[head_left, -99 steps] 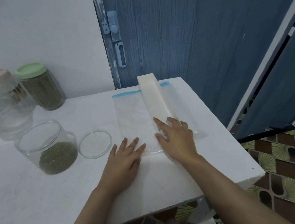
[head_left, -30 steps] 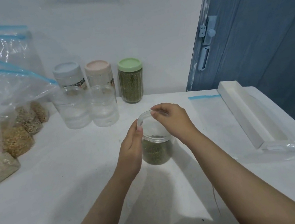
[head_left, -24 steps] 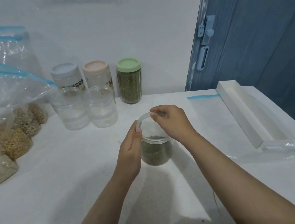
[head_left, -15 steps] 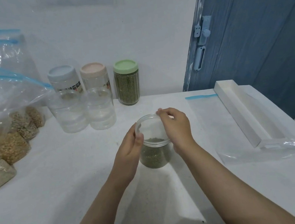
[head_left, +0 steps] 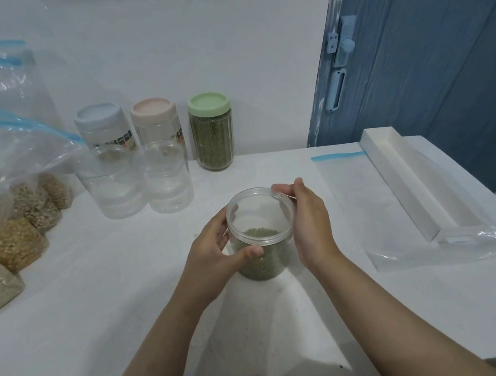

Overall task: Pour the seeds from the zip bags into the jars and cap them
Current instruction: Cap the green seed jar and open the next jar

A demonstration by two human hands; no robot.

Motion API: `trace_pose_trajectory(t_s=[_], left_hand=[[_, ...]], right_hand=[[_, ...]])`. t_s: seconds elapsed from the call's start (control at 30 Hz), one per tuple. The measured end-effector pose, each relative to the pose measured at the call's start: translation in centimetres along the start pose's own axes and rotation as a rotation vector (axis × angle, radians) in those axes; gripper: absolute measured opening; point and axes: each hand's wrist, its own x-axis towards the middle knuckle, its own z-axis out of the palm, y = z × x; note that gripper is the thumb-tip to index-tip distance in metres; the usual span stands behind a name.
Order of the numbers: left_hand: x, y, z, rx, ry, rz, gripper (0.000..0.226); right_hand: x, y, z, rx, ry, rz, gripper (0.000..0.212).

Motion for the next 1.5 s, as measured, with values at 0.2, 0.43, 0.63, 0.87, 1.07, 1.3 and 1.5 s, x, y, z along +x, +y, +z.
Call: trace_pose_trajectory(t_s=[0.2, 0.43, 0.63, 0.87, 1.07, 1.3, 1.5], left_hand=[[0.1, 0.0, -0.1, -0.019, -0.001, -0.011, 0.084], [0.5, 0.5, -0.9, 0.045, -0.073, -0.028, 0.078], [0.7, 0.2, -0.9, 0.049, -0.022, 0.000, 0.075], [1.0, -0.1, -1.8, 0.051, -0.094, -0.001, 0.071], [0.7, -1.0, -1.1, 0.072, -0.035, 0.035, 0.065], [2.0, -1.5, -3.1, 0.476, 0.074, 0.227, 0.074], [6.4, -0.9, -6.2, 0.864, 0.489, 0.369, 0.049]], right_hand=[[-0.4, 0.5, -0.9, -0.042, -0.130, -0.108, 0.034], [0.3, 0.1, -5.5, -0.265, -0.688, -0.172, 0.055], [-1.0, 0.6, -4.8, -0.307, -0.523, -0.319, 0.056], [-0.4, 0.2, -5.9, -0.316, -0.722, -0.132, 0.088], [-0.6, 0.9, -5.7, -0.280, -0.634, -0.120, 0.084], [-0.6, 1.7, -2.8, -0.228, -0.472, -0.201, 0.088], [3.3, 1.8, 2.0, -0.347, -0.381, -0.325, 0.067]])
